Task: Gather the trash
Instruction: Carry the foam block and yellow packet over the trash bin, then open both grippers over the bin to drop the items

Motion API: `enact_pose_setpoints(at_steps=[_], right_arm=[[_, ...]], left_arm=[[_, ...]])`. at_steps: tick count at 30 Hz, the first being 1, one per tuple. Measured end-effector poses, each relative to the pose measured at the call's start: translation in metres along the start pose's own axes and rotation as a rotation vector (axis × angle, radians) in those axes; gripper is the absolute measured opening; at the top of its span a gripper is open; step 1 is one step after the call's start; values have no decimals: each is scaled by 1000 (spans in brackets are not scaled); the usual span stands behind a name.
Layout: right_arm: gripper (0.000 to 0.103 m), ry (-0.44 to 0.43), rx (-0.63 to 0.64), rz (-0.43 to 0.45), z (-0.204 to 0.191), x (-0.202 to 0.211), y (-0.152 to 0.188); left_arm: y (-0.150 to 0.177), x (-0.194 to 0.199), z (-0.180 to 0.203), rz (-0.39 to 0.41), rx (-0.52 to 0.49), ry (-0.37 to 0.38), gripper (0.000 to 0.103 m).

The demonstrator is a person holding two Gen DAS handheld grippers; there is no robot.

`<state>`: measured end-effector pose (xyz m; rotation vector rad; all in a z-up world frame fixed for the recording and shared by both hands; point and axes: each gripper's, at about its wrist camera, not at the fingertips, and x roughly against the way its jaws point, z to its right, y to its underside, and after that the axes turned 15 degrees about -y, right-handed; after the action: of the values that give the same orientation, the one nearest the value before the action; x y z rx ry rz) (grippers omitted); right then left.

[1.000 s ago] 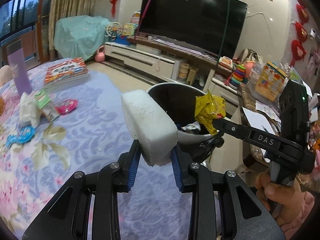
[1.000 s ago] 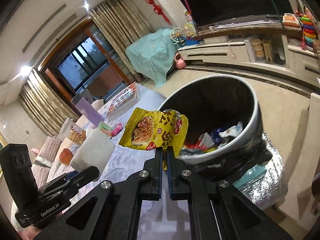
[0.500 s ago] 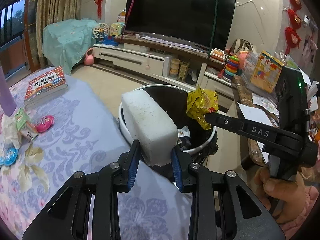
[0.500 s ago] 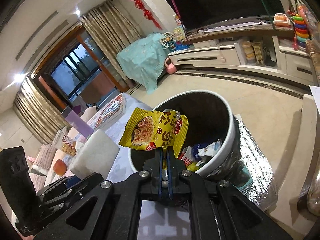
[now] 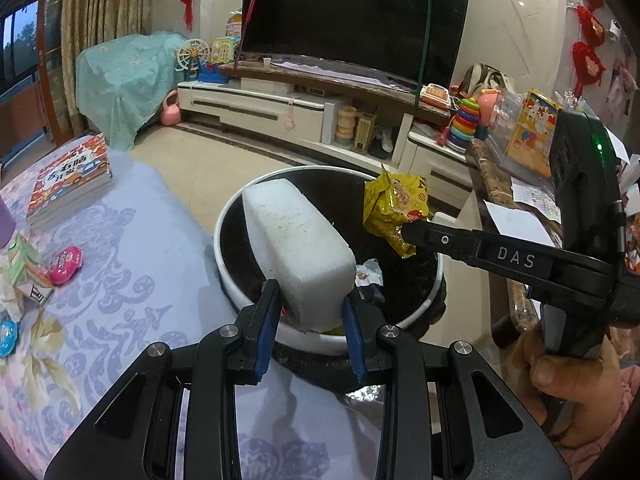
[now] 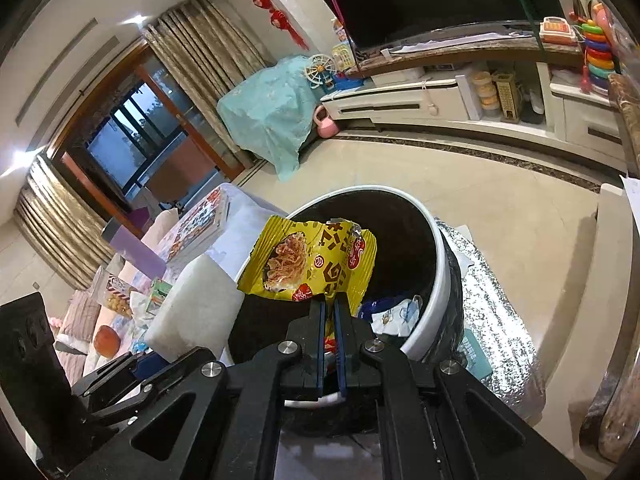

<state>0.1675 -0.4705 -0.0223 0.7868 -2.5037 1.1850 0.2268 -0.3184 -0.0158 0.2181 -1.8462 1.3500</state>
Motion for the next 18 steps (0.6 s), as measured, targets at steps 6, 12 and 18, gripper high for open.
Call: enact_pose_setpoints(at_steps=[6, 12, 18], right_arm=[[7, 16, 5, -22, 2, -8, -4], [9, 38, -8, -33, 6, -11, -8], [46, 36, -28, -17, 9, -6, -9]], left_arm=[[-1, -5, 0, -17, 3, 2, 32], [-3, -6, -3, -23, 17, 5, 38], [-1, 1, -9, -11, 37, 1, 49]])
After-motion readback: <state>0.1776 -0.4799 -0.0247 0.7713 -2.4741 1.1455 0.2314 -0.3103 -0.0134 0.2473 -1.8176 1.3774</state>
